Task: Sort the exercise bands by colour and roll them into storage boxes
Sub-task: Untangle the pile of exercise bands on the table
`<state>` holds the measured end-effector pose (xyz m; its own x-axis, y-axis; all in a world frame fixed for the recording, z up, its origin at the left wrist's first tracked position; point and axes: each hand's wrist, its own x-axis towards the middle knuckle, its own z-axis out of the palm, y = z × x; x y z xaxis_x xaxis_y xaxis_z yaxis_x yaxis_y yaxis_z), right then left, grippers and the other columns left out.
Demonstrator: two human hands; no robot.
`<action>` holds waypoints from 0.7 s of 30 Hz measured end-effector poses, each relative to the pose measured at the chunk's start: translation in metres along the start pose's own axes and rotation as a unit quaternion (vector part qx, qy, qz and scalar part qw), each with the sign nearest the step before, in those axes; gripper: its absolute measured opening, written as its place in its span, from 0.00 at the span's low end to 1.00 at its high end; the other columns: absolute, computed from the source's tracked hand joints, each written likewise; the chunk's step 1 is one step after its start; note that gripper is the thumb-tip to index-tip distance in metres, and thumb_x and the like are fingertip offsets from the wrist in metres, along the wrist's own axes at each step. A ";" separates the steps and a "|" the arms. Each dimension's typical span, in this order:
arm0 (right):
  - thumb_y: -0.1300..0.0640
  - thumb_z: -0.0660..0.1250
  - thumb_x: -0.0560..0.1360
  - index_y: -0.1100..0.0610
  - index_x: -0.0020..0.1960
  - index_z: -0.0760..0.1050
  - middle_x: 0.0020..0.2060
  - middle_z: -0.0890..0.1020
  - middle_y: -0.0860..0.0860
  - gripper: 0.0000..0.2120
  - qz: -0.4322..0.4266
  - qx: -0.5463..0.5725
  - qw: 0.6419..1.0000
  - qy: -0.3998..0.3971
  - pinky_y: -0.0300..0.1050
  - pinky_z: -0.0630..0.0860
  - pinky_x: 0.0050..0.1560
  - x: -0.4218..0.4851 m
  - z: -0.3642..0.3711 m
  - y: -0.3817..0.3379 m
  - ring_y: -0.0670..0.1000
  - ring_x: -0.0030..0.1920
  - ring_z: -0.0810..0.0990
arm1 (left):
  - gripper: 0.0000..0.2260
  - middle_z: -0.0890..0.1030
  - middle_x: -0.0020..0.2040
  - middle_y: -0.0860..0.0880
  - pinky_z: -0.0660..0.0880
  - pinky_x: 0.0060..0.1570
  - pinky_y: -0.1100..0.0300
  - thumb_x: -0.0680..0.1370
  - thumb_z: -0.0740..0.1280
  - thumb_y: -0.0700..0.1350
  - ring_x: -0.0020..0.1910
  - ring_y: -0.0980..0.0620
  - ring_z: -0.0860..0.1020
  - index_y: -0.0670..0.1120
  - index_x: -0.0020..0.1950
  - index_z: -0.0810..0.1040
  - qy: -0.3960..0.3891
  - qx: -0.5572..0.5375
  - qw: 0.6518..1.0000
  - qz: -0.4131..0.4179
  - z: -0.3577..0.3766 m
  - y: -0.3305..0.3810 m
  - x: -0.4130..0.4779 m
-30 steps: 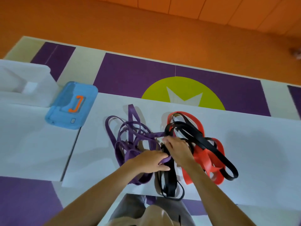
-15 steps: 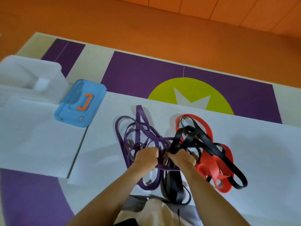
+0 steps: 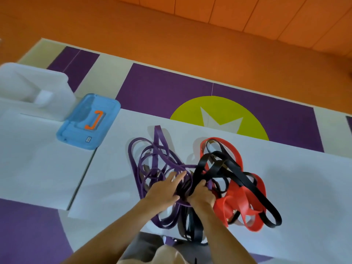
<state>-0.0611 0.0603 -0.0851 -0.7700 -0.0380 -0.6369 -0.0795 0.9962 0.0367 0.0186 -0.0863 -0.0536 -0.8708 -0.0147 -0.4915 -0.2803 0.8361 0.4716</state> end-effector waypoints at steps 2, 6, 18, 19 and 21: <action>0.52 0.74 0.76 0.57 0.71 0.61 0.59 0.83 0.54 0.31 -0.012 -0.008 1.000 0.017 0.50 0.80 0.57 -0.001 -0.001 0.007 0.57 0.59 0.84 | 0.45 0.49 0.86 0.52 0.79 0.38 0.56 0.80 0.70 0.41 0.35 0.50 0.77 0.63 0.84 0.43 -0.012 0.067 0.997 0.049 0.002 0.004 0.005; 0.57 0.70 0.77 0.57 0.70 0.63 0.56 0.85 0.55 0.26 -0.042 0.010 0.999 0.031 0.51 0.80 0.55 -0.003 0.010 0.027 0.59 0.57 0.85 | 0.42 0.45 0.87 0.52 0.78 0.47 0.52 0.78 0.72 0.41 0.46 0.43 0.83 0.64 0.84 0.54 -0.072 0.180 0.971 0.138 -0.001 0.011 0.017; 0.31 0.75 0.67 0.56 0.74 0.65 0.66 0.78 0.54 0.47 -0.024 0.123 0.992 0.004 0.51 0.77 0.62 -0.019 0.018 0.030 0.59 0.65 0.80 | 0.39 0.53 0.85 0.48 0.78 0.61 0.44 0.78 0.72 0.62 0.75 0.37 0.68 0.44 0.81 0.64 -0.018 0.210 0.977 0.006 0.016 0.006 0.002; 0.31 0.75 0.67 0.58 0.76 0.62 0.69 0.75 0.56 0.49 -0.021 0.107 0.994 0.008 0.52 0.76 0.64 -0.020 0.023 0.024 0.60 0.68 0.77 | 0.43 0.50 0.86 0.49 0.77 0.63 0.44 0.76 0.72 0.65 0.76 0.37 0.66 0.43 0.82 0.62 -0.018 0.206 0.978 -0.002 0.020 0.006 -0.001; 0.36 0.75 0.70 0.59 0.78 0.57 0.72 0.70 0.57 0.49 -0.007 0.082 0.996 0.020 0.55 0.74 0.68 -0.023 0.032 0.013 0.61 0.70 0.74 | 0.50 0.45 0.86 0.50 0.74 0.67 0.41 0.73 0.73 0.68 0.77 0.37 0.64 0.43 0.84 0.57 -0.015 0.203 0.979 -0.006 0.028 0.005 -0.007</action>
<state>-0.0237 0.0771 -0.0948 -0.7942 -0.0521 -0.6054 0.0115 0.9949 -0.1007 0.0345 -0.0667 -0.0690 -0.8548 -0.0141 -0.5188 -0.1008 0.9851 0.1393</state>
